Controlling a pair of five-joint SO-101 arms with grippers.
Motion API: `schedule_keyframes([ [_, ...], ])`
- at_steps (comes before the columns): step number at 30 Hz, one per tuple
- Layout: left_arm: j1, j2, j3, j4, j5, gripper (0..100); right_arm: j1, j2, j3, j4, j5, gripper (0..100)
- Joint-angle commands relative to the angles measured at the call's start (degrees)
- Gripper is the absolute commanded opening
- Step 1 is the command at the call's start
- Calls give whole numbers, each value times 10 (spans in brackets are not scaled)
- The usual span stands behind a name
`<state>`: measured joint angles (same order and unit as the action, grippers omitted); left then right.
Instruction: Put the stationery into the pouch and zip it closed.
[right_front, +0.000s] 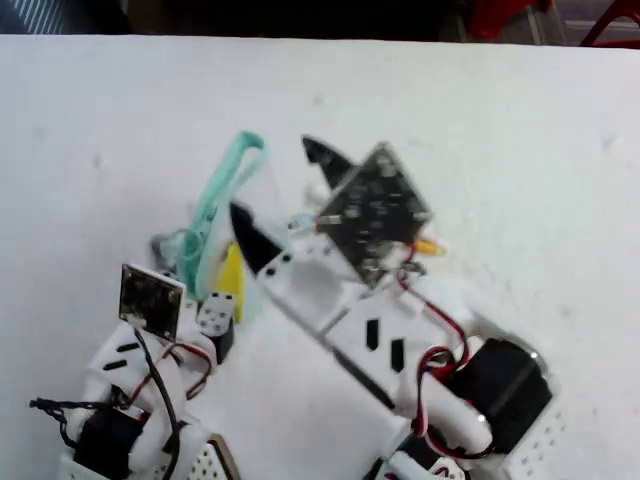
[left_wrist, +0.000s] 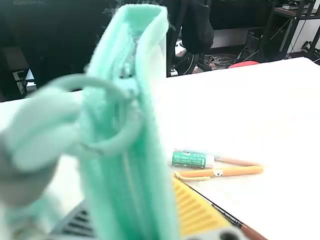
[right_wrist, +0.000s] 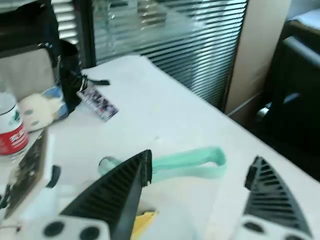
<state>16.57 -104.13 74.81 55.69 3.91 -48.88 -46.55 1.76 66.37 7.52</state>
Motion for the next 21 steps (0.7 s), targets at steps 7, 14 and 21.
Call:
schedule_keyframes([
  [7,-1,-7,10,-22,-30,20,27,98,-8,-46,18,43],
  [14,0,-7,15,-23,-33,20,30,185,-8,-8,18,17],
  [21,-1,-7,15,-18,-33,20,55,214,-8,80,18,17],
])
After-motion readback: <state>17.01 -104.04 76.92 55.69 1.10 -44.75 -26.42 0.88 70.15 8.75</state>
